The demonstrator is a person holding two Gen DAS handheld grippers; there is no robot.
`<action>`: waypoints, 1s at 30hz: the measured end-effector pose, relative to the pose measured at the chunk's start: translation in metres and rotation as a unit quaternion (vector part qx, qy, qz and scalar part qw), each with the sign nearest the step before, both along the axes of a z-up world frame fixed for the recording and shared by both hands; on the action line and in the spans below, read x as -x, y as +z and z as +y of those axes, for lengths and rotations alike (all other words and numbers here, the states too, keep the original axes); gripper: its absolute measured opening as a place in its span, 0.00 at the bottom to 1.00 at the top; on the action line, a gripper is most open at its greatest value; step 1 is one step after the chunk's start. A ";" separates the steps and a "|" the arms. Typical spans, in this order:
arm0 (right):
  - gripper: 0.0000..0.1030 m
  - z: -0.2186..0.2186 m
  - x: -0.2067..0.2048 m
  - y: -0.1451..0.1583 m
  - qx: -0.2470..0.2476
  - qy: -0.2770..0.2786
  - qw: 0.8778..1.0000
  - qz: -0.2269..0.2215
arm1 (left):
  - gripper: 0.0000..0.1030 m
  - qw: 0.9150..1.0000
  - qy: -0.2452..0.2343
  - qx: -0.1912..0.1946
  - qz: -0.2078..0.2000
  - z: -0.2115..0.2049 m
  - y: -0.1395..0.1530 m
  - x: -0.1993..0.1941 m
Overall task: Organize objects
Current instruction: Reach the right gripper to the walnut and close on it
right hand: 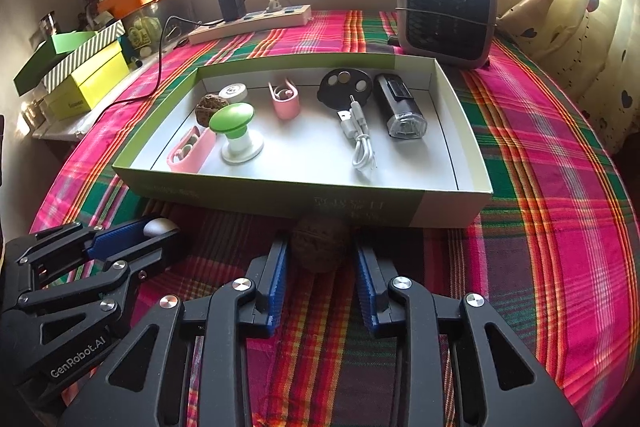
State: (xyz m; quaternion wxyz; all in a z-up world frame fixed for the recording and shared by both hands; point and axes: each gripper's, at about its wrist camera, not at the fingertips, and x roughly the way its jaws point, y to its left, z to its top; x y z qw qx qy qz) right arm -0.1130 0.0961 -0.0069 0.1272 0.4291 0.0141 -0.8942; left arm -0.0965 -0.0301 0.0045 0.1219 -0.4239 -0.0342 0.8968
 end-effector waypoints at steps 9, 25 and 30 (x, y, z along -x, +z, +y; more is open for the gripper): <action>0.31 0.000 0.000 0.000 -0.001 0.000 1.000 0.000 | 0.23 1.000 0.000 0.000 0.000 0.000 0.000 0.000; 0.31 0.005 -0.005 -0.001 0.013 0.007 1.000 -0.001 | 0.23 1.000 0.000 0.002 -0.001 0.000 0.000 0.000; 0.31 0.009 -0.007 0.000 0.018 0.005 1.000 0.000 | 0.23 1.000 0.000 0.006 0.004 0.000 0.003 -0.002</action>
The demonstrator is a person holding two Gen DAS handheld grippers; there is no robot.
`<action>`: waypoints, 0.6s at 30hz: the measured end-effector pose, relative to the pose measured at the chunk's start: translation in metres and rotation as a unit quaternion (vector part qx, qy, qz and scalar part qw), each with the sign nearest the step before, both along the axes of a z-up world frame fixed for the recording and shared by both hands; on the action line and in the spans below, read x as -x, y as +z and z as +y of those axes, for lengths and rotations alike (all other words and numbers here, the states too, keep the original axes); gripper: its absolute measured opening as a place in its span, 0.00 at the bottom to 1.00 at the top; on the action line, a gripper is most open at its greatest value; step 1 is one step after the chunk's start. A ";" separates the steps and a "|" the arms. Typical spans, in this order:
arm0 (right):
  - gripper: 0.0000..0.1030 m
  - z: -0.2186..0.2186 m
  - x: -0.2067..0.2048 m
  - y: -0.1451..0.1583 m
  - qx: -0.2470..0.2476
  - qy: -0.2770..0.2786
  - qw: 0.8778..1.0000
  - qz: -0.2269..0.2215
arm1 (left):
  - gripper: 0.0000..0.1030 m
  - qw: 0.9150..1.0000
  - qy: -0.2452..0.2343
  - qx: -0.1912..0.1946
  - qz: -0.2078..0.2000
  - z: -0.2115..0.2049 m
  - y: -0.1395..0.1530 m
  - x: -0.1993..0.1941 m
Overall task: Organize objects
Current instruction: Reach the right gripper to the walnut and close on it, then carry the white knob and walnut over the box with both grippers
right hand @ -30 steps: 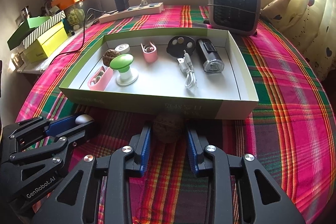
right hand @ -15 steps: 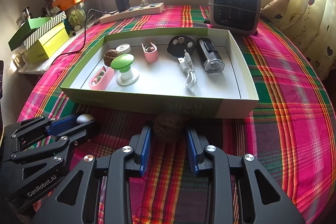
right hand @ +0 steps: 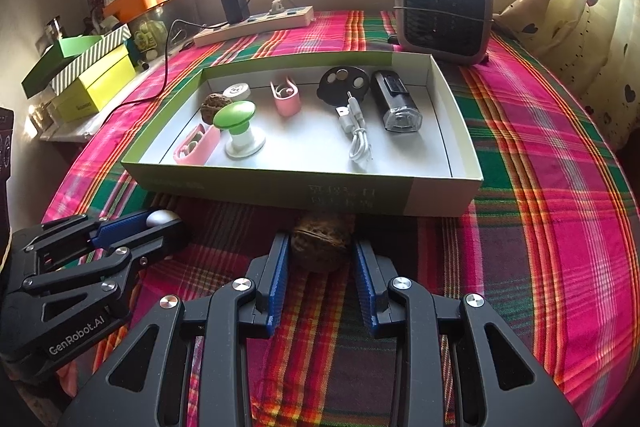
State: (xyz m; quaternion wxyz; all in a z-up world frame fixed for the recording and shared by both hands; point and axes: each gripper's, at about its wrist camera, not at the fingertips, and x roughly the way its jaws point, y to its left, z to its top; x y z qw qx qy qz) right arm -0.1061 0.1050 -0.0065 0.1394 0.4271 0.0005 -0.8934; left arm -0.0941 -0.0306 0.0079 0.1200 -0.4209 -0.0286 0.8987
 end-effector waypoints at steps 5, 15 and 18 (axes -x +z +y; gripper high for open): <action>0.31 0.005 -0.003 0.004 0.002 -0.001 1.000 0.006 | 0.23 1.000 0.000 0.002 0.006 -0.001 0.007 -0.003; 0.31 0.018 -0.008 0.018 0.012 -0.004 1.000 0.023 | 0.23 1.000 -0.010 0.006 0.022 0.008 0.025 -0.006; 0.31 0.022 -0.008 0.024 0.013 -0.007 0.999 0.031 | 0.23 0.999 -0.014 0.010 0.027 0.011 0.030 -0.004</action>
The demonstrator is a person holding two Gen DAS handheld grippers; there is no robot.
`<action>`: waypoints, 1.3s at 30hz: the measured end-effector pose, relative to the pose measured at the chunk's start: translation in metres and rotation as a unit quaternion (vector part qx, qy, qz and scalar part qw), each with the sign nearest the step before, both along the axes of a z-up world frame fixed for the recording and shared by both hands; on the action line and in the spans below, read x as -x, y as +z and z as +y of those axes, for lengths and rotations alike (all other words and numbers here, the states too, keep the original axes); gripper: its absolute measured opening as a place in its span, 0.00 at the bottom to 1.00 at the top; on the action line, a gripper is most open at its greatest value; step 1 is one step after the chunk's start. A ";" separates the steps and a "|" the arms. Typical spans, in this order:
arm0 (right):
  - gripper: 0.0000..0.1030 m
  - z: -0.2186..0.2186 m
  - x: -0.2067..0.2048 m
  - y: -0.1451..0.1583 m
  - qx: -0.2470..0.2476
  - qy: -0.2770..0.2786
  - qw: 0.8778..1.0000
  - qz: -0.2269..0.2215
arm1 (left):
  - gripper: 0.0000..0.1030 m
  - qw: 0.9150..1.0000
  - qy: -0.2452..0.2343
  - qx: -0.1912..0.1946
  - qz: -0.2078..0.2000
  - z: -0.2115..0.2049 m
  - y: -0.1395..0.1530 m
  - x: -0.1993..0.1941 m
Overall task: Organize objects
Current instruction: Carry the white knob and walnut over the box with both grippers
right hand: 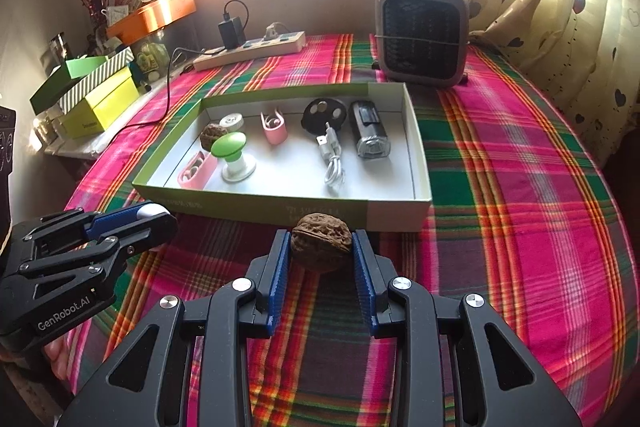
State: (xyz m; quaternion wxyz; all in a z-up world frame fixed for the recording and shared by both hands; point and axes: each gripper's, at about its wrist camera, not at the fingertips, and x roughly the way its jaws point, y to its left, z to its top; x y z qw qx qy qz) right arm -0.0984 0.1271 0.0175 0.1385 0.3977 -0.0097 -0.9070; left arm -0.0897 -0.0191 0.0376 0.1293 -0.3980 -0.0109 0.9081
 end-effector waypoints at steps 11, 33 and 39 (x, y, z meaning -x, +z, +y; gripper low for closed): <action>0.31 0.012 0.013 0.014 -0.006 -0.001 1.000 0.018 | 0.23 1.000 -0.020 0.006 0.013 0.022 0.016 0.020; 0.31 0.016 0.057 0.009 -0.019 0.017 1.000 0.000 | 0.23 0.999 -0.031 0.010 -0.002 0.044 0.007 0.072; 0.31 0.013 0.063 0.007 -0.025 0.020 0.999 -0.003 | 0.23 0.999 -0.032 0.014 -0.004 0.046 0.003 0.079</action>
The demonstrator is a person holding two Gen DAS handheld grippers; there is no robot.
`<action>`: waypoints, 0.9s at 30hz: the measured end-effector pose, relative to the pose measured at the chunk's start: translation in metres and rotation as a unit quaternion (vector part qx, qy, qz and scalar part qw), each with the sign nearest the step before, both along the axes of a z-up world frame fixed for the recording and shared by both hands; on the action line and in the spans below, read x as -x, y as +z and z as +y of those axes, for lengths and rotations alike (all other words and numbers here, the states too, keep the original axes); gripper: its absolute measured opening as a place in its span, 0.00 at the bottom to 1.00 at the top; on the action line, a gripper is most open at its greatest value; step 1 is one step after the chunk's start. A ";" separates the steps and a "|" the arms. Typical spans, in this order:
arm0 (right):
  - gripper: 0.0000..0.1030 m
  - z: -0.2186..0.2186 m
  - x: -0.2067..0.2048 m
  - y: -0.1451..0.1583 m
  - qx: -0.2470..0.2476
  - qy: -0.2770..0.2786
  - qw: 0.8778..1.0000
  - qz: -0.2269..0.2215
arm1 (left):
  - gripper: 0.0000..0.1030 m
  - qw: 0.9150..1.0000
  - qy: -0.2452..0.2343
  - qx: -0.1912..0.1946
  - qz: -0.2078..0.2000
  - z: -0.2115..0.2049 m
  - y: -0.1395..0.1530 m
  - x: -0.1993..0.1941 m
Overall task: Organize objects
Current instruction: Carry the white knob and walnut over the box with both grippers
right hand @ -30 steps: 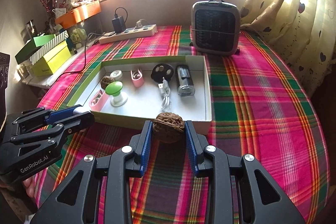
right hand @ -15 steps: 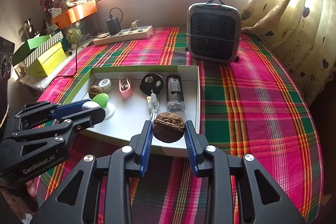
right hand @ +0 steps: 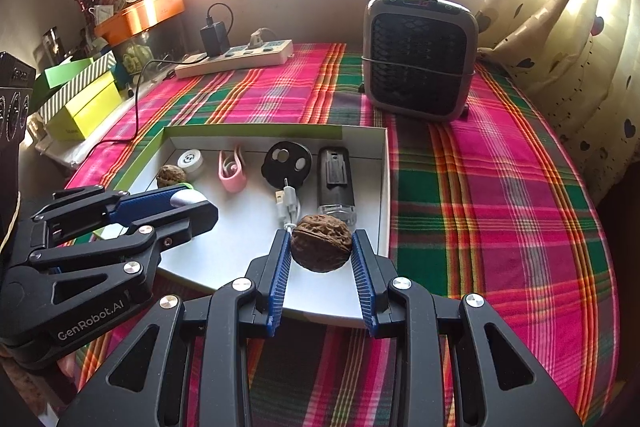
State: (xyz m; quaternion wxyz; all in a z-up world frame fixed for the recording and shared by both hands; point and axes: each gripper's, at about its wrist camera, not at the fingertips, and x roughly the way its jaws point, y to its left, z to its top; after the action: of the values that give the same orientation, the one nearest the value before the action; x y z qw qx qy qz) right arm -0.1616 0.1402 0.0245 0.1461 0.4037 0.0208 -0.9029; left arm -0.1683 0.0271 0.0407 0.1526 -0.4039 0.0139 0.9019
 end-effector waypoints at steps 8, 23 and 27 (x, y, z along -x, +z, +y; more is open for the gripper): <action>0.31 -0.002 0.007 -0.006 -0.010 0.003 1.000 -0.008 | 0.23 1.000 0.000 0.007 -0.006 0.003 -0.008 0.006; 0.31 -0.010 0.015 -0.018 -0.028 0.016 0.999 -0.026 | 0.23 1.000 -0.003 0.014 -0.009 0.005 -0.015 0.013; 0.31 -0.013 0.016 -0.019 -0.045 0.023 0.998 -0.024 | 0.23 1.000 -0.008 0.026 -0.002 0.007 -0.015 0.015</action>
State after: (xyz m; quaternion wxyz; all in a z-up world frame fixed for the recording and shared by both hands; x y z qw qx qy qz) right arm -0.1779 0.1272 0.0060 0.1487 0.4306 0.0670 -0.8877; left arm -0.1829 0.0344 0.0254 0.1494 -0.4092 0.0401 0.8992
